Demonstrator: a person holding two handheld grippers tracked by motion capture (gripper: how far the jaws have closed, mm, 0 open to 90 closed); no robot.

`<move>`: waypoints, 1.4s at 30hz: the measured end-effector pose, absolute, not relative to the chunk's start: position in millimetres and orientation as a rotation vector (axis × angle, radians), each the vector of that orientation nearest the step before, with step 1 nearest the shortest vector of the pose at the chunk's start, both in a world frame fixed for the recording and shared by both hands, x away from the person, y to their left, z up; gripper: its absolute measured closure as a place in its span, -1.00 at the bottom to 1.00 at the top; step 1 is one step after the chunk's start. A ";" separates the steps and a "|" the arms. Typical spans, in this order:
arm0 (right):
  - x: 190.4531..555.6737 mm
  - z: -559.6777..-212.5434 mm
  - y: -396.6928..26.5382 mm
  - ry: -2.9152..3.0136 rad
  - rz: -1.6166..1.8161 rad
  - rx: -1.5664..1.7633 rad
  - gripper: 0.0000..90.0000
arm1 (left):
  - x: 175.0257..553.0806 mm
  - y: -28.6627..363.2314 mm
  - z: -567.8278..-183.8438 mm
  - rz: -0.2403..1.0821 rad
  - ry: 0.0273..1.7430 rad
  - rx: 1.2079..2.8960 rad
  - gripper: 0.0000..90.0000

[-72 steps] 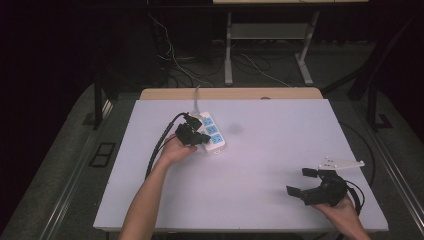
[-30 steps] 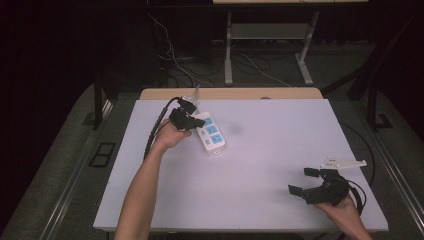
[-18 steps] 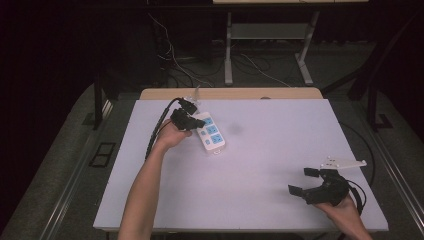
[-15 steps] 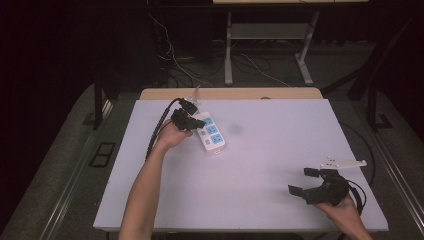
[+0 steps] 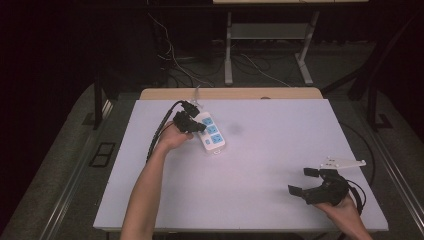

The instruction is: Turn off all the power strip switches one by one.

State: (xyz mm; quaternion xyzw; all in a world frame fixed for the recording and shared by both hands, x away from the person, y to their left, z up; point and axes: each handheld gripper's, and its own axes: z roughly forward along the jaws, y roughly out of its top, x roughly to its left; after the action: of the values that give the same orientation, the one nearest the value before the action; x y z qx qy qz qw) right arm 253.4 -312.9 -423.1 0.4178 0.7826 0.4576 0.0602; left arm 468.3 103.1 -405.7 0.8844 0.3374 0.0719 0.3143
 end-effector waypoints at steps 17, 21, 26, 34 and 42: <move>253.2 -422.9 -313.6 2.369 1.381 1.266 -0.99 | 469.5 105.4 -409.3 0.150 0.920 2.322 0.99; 253.2 -423.0 -313.4 2.372 1.380 1.263 -0.99 | 469.2 107.6 -411.0 0.143 0.909 2.302 0.99; 253.1 -422.5 -314.5 2.369 1.380 1.265 -0.99 | 469.5 110.6 -412.5 0.128 0.914 2.280 0.99; 252.9 -422.3 -315.0 2.370 1.381 1.262 -0.99 | 471.0 113.0 -413.8 0.098 0.944 2.256 0.99; 253.9 -422.6 -317.4 2.365 1.383 1.268 -0.99 | 469.5 111.8 -414.5 0.108 0.967 2.254 1.00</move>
State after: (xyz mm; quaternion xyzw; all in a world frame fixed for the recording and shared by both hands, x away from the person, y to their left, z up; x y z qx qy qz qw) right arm 253.9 -317.4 -422.6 0.4192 0.7819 0.4572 0.0615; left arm 469.5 111.8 -414.5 0.8646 0.3707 0.0416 0.3367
